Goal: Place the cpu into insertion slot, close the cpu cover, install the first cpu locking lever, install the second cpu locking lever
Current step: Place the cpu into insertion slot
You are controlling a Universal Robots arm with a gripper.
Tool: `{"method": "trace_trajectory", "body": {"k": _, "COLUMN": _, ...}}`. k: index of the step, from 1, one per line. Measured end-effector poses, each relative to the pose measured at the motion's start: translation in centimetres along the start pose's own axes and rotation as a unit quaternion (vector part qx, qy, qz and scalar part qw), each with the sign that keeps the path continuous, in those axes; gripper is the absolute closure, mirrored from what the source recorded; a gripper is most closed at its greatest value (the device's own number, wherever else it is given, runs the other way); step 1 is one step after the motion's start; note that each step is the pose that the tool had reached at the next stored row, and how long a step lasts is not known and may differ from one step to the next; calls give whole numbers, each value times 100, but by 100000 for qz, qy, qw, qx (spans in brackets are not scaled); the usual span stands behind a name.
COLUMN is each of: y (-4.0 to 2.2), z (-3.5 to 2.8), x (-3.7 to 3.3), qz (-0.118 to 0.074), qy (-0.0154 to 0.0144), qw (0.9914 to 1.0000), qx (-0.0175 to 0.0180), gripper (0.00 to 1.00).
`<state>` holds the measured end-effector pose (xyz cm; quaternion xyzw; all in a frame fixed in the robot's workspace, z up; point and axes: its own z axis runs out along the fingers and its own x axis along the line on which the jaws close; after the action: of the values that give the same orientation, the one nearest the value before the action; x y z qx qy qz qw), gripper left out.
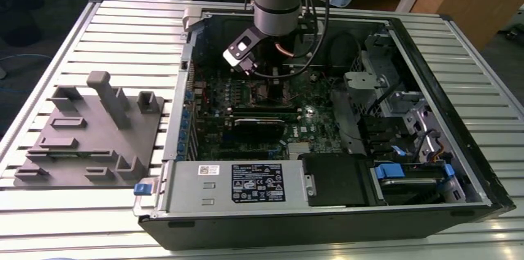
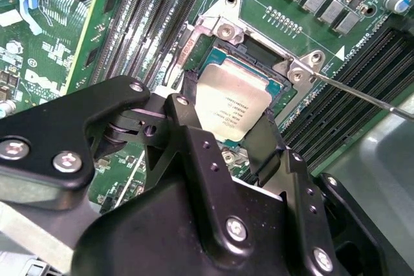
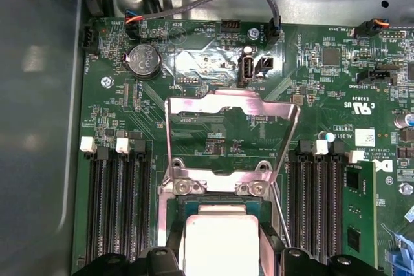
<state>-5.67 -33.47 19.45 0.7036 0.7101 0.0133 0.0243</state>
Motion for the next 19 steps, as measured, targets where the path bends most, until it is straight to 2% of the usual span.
{"method": "trace_trajectory", "body": {"k": 5, "y": 0, "z": -2, "x": 0, "qz": 152, "qy": 21, "qw": 100000, "qx": 8, "gripper": 46}}
{"method": "trace_trajectory", "body": {"k": 10, "y": -2, "z": -2, "x": 0, "qz": 890, "qy": 197, "qw": 99996, "qx": 21, "gripper": 46}}
{"method": "trace_trajectory", "body": {"k": 11, "y": -4, "z": -2, "x": 0, "qz": 956, "qy": 305, "qw": 99995, "qx": 23, "gripper": 46}}
{"method": "trace_trajectory", "body": {"k": 15, "y": -15, "z": -2, "x": 1, "qz": 1120, "qy": 1172, "qw": 99987, "qx": 19, "gripper": 46}}
{"method": "trace_trajectory", "body": {"k": 17, "y": -17, "z": -2, "x": 1, "qz": 1183, "qy": 1376, "qw": 99984, "qx": 22, "gripper": 46}}
{"method": "trace_trajectory", "body": {"k": 19, "y": -17, "z": -1, "x": -6, "qz": 1214, "qy": 1426, "qw": 99982, "qx": 14, "gripper": 46}}
